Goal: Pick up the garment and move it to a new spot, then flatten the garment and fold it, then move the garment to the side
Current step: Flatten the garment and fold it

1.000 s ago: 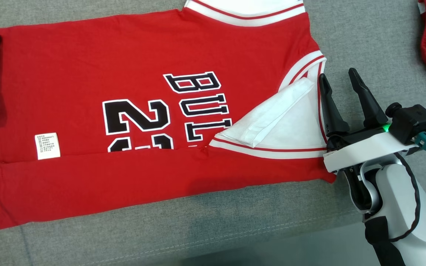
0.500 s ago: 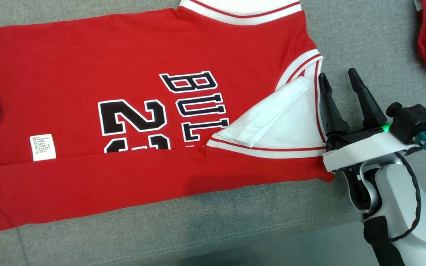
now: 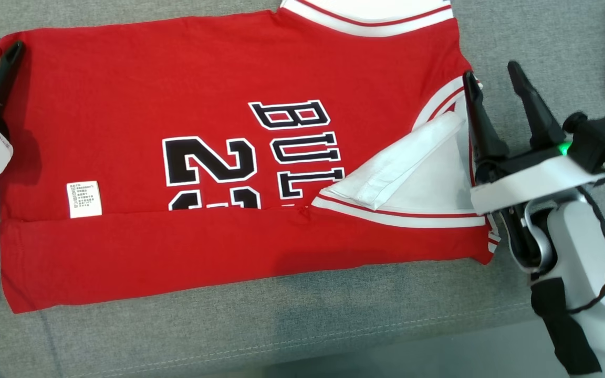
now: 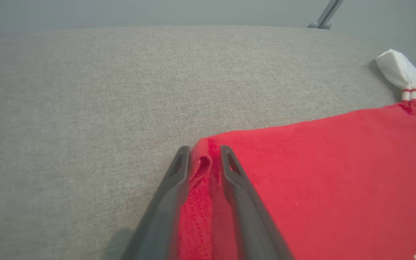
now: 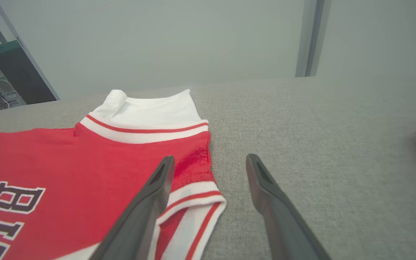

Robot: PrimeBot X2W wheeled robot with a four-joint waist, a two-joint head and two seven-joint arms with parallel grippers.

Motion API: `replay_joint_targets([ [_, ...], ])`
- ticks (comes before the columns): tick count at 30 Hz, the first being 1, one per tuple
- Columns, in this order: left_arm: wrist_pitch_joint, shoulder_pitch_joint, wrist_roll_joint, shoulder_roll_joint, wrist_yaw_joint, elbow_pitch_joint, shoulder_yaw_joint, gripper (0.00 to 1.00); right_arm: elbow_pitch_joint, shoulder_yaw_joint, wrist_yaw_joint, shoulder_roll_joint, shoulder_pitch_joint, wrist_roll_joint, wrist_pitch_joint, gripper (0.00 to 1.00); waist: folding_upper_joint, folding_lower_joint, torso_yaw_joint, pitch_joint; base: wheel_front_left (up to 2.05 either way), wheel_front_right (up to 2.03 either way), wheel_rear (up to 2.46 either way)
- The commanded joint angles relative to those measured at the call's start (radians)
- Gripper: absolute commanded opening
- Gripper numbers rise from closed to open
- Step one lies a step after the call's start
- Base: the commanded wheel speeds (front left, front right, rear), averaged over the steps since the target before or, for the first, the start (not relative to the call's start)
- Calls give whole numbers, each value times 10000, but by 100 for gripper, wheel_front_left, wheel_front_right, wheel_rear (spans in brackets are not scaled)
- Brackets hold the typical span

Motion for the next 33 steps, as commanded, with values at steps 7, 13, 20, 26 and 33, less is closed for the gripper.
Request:
replay_joint_targets([
  [7,-413,-576,-35,474,2,599,45,64,-227,420,-27,-69,-609,196,-118,100,0,0,47,34,0,0,0],
  [13,-704,-742,-182,419,2,967,-201,60,-120,635,-27,-9,-468,361,-118,100,0,0,-72,59,0,0,0],
  [20,-874,-897,-392,578,2,1069,-549,0,-91,503,-27,-114,-373,442,-118,100,0,0,-119,16,0,0,0],
  [26,-1307,-1062,-510,523,2,1062,-816,0,67,673,-27,-192,-583,569,-118,100,0,0,20,-52,0,0,0],
  [33,-1603,-1308,-539,286,2,859,-1276,0,1048,1221,-27,-749,-2164,1211,192,100,0,0,448,-28,0,0,0],
])
